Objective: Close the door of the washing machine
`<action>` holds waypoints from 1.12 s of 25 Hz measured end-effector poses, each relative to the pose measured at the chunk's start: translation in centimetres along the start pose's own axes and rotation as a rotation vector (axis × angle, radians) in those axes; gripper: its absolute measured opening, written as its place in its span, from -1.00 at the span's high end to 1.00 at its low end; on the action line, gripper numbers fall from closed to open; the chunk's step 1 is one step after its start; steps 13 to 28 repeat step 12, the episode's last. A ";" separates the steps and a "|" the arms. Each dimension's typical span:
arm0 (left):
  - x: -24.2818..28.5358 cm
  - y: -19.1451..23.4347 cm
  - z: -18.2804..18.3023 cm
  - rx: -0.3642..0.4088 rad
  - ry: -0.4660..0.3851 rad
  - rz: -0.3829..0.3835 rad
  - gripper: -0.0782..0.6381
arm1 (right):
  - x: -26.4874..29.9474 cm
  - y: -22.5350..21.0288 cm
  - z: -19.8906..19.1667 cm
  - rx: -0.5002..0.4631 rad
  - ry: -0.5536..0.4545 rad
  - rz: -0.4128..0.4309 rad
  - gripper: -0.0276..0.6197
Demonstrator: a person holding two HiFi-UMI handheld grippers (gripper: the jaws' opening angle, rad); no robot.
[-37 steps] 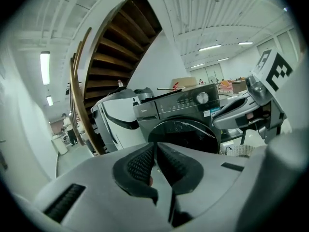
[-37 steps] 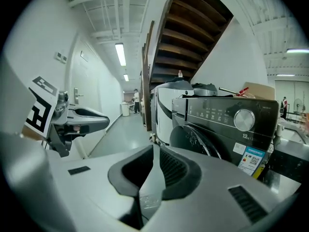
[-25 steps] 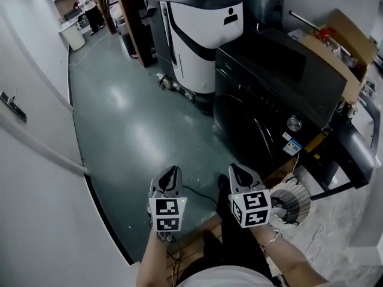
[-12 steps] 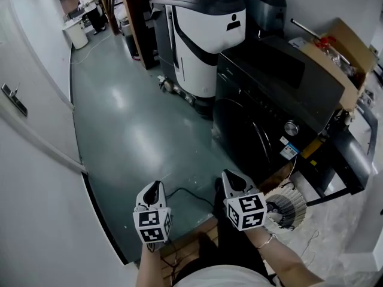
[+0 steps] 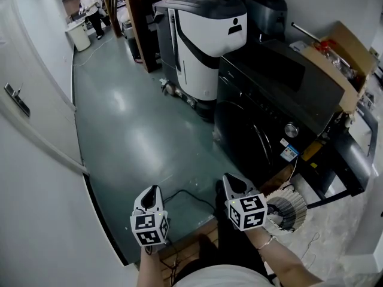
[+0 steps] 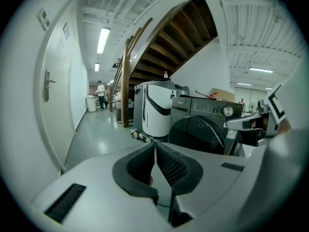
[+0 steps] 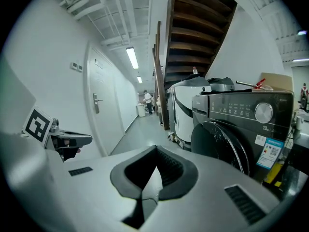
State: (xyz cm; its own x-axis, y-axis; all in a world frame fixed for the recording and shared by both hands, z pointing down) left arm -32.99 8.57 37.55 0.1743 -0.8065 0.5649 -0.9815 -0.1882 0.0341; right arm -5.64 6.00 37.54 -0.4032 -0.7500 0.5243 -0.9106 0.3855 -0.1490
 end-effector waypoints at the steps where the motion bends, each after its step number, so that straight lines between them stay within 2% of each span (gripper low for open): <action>1: -0.1 0.0 0.0 0.001 0.001 -0.002 0.69 | 0.0 0.0 -0.1 0.006 0.006 0.003 0.90; 28: 0.1 -0.6 -1.1 0.012 0.020 -0.019 0.69 | 0.4 0.1 -0.9 0.000 0.033 0.015 0.90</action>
Point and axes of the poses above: the fingertips, and each gripper's own axes: x forward along the fingers, y to its left, z out of its top, the point moved 8 cm from there along -x, backward along the fingers, and after that the axes turned 10 degrees about y, right-handed, at the moved point
